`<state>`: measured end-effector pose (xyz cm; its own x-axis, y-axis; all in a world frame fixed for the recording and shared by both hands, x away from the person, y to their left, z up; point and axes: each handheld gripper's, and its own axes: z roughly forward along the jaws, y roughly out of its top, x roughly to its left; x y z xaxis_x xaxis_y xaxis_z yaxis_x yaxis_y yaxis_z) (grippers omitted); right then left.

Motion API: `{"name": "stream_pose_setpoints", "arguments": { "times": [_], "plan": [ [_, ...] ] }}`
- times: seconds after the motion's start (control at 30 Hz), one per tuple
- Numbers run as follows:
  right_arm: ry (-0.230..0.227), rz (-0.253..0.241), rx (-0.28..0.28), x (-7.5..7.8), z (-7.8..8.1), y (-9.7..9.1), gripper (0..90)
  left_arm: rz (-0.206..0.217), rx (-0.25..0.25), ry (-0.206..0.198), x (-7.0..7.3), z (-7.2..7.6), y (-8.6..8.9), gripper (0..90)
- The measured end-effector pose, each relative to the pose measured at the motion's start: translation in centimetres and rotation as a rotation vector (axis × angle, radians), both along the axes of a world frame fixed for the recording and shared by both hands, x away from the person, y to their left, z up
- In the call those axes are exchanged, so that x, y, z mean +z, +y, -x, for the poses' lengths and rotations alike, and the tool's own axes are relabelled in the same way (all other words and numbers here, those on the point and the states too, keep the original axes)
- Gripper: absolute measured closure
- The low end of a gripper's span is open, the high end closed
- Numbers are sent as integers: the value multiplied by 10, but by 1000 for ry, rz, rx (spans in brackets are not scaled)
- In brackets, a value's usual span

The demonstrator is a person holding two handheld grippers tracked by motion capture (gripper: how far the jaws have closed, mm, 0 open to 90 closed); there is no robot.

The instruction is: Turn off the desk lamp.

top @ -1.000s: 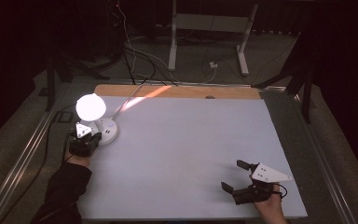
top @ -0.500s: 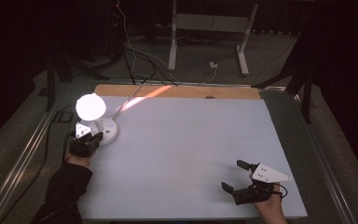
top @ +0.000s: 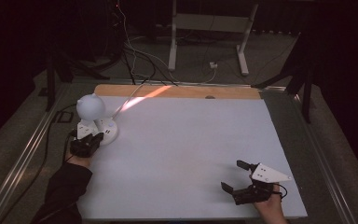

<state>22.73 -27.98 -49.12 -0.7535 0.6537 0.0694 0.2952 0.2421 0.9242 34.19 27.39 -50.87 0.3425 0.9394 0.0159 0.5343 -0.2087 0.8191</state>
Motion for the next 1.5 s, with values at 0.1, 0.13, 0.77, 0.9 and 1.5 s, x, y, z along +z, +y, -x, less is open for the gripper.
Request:
{"name": "stream_pose_setpoints", "arguments": {
  "times": [0.1,0.13,0.77,0.9,1.5],
  "plan": [
    [2,-3,-5,0,0,-1,0,21,21,-15,11,4,-3,814],
    [3,-4,-5,0,-1,-1,0,29,25,-23,14,5,-3,794],
    [3,-3,-4,0,0,-1,0,130,13,28,41,29,-13,157],
    [1,-1,-4,0,0,-1,0,130,-11,38,39,34,-17,88],
    [9,1,-2,-1,-1,1,0,136,-175,56,17,73,-33,10]
  ]
}}
